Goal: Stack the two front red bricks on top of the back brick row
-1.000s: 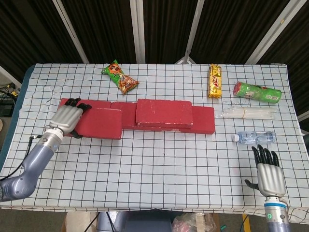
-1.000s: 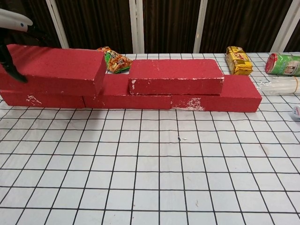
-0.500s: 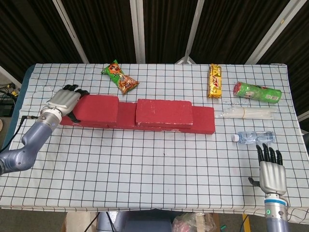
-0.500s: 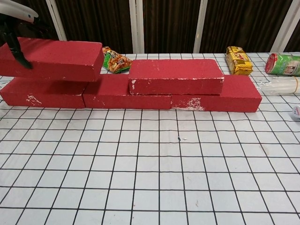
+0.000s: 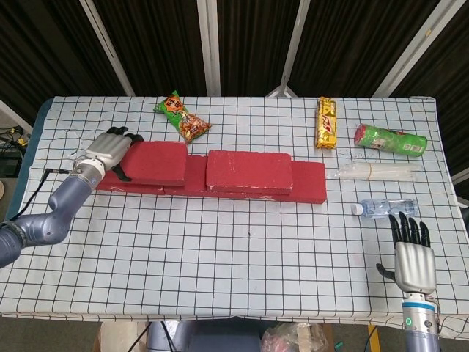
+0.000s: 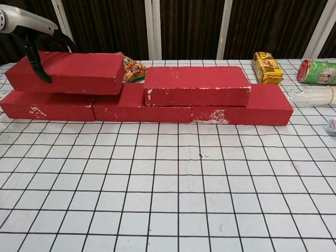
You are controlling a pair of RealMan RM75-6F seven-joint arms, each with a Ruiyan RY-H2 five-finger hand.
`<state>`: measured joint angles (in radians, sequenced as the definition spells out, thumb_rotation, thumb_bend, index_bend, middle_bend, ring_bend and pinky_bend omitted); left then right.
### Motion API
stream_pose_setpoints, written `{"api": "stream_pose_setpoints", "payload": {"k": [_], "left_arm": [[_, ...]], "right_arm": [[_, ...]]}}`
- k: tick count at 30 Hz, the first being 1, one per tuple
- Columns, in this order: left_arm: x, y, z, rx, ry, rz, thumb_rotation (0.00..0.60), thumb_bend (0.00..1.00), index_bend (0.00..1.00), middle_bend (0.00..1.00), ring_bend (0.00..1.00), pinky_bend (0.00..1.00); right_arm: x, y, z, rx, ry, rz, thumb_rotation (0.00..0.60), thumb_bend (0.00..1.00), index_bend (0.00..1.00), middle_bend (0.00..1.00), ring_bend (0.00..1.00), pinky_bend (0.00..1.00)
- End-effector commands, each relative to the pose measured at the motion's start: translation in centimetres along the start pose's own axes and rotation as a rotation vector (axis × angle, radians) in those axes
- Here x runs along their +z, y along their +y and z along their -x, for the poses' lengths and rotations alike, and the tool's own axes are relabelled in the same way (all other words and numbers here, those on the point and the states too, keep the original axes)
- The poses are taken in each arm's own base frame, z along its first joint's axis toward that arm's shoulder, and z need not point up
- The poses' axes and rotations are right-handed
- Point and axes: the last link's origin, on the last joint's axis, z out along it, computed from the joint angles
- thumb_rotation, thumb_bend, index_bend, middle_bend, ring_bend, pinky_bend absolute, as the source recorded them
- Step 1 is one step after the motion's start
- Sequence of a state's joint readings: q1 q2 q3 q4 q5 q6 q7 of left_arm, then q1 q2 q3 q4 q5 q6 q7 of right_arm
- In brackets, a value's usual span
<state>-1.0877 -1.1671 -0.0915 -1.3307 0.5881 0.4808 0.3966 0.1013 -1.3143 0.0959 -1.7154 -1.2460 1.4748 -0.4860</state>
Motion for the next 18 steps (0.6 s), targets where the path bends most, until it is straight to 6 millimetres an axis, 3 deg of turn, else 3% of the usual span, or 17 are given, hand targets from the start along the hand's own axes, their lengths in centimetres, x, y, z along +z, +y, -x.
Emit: {"api": "stream_pose_setpoints", "payload": {"k": [1,18], "left_arm": [[0.3,0.3,0.1,0.003,-0.002,0.004,0.6,0.02,0.28,0.22,0.0,0.0],[1.4,2.4,0.6,-0.036,-0.006,0.025,0.6,0.02,0.27,0.22,0.0,0.0]], "right_arm": [[-0.1,0.1,-0.1,0.001,0.004,0.003,0.6,0.13,0.04,0.0,0.0,0.0],[-0.2,0.5,-0.6,0.019,0.02,0.023,0.6,0.13,0.04,0.0,0.0,0.0]]}}
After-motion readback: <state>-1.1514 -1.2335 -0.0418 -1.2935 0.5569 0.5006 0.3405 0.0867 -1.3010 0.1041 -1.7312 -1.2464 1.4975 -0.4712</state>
